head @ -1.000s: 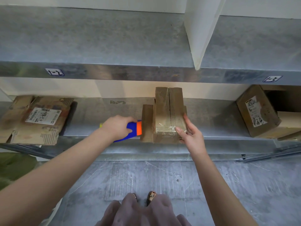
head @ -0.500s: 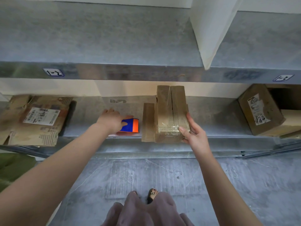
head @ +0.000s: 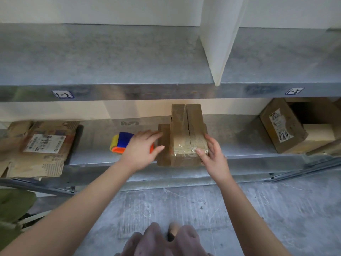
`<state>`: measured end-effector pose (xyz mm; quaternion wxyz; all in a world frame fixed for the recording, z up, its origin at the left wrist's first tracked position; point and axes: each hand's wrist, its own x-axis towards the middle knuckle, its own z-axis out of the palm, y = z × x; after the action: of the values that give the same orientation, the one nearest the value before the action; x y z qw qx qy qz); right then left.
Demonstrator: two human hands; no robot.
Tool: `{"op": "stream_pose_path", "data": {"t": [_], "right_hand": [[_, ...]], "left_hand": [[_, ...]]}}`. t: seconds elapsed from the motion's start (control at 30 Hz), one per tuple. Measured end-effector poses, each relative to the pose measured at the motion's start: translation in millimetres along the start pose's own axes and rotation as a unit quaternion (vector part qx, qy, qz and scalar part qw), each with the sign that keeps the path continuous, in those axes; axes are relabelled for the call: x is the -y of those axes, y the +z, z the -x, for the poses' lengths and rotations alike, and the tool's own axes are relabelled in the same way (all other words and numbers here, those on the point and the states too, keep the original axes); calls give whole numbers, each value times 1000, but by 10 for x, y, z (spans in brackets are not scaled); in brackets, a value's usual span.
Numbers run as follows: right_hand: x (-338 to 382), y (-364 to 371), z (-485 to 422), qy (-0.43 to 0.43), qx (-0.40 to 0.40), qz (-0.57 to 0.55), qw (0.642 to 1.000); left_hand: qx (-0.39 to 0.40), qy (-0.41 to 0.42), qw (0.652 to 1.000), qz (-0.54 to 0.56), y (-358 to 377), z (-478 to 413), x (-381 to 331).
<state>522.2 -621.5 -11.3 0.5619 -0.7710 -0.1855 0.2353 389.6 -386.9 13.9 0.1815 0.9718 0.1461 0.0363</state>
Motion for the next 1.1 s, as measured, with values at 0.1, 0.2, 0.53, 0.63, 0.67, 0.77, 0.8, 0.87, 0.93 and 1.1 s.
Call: {"op": "stream_pose_path", "data": {"t": [0.1, 0.2, 0.53, 0.63, 0.67, 0.77, 0.8, 0.87, 0.93, 1.1], "right_hand": [[29, -7, 42, -20, -8, 35, 999], [77, -52, 89, -33, -4, 60, 998], [49, -88, 160, -58, 11, 70, 996], [60, -100, 155, -7, 38, 32, 999], [68, -75, 164, 12, 47, 32, 998], [16, 9, 190, 42, 56, 46, 996], [5, 6, 188, 44, 56, 47, 996], [-22, -48, 152, 44, 61, 22, 997], [-9, -108, 107, 31, 54, -4, 998], [69, -62, 81, 5, 17, -22, 1000]], "left_hand": [[-4, 39, 999, 4, 42, 96, -374], [-29, 76, 997, 0, 171, 150, -592], [78, 3, 978, 195, 433, 273, -776], [74, -63, 943, 320, 411, 259, -847], [66, -91, 922, 372, 412, 232, -875], [52, -146, 871, 467, 456, 144, -899], [54, -149, 870, 468, 479, 132, -896], [49, -145, 880, 449, 506, 126, -885], [8, -143, 901, 410, 498, 117, -848], [-64, -127, 927, 348, 474, 51, -781]]}}
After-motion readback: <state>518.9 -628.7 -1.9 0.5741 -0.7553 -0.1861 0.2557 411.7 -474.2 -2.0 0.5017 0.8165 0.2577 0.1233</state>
